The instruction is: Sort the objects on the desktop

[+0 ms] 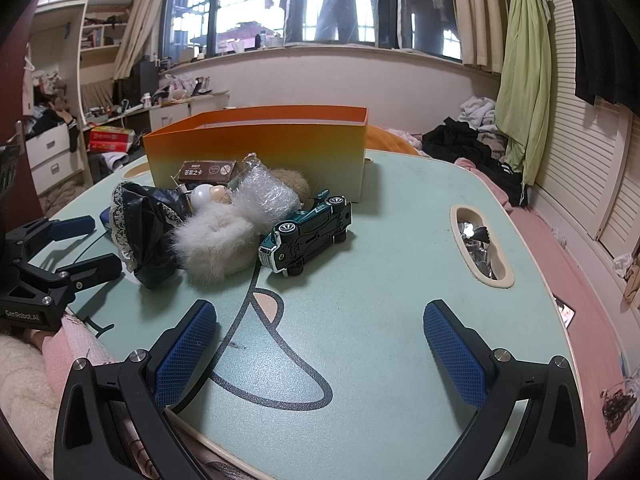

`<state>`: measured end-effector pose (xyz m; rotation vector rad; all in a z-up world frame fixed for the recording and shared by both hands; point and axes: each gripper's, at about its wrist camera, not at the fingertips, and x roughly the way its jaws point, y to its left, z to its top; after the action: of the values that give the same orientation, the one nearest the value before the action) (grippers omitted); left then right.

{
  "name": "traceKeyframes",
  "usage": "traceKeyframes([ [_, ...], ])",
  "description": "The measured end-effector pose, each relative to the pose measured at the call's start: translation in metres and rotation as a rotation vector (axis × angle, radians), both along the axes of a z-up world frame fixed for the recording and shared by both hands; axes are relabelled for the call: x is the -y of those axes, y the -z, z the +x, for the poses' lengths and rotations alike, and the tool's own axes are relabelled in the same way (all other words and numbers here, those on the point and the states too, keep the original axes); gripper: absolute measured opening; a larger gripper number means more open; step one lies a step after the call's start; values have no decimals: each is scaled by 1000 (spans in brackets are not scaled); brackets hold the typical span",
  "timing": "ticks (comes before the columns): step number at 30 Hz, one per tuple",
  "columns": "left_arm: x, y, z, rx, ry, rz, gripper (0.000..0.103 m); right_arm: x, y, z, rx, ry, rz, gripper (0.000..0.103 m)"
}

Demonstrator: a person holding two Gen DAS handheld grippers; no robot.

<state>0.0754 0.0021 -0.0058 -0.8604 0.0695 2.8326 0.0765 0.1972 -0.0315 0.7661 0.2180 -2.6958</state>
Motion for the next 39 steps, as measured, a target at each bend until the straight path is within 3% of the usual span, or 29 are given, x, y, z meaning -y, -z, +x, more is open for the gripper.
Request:
traceKeyframes([
  [6,1,-1,-4,26,6,-5,103,0,0,0,0,0,0,103],
  [11,13,-12,-11,99,-21,-4,103,-1,1,-1,6,-4,1,103],
  [16,31,-50,-6,-28,-83,-8,103,-4,-3,-5,51,-3,4,103],
  [19,35,-75,-19,-21,-62,-6,103,-13,-32,-7,30,-22,-47,103],
  [22,32,-102,-41,-31,-13,31,103,-13,-88,-19,-50,0,-101,103],
  [25,11,-118,-90,40,73,9,103,5,-118,-60,32,-49,-105,103],
  [28,4,-114,-134,126,37,45,100,36,-122,-114,142,-68,-71,103],
  [29,3,-108,-146,167,12,61,92,45,-116,-130,180,-52,-31,101],
  [30,4,-102,-154,202,5,78,91,53,-107,-146,222,-38,7,91],
  [32,8,-88,-167,270,2,129,89,59,-96,-160,246,-21,42,81],
  [36,0,-82,-165,240,-16,56,89,63,-87,-166,275,-2,60,79],
  [39,-1,-84,-166,231,-17,47,89,62,-86,-164,269,1,66,79],
])
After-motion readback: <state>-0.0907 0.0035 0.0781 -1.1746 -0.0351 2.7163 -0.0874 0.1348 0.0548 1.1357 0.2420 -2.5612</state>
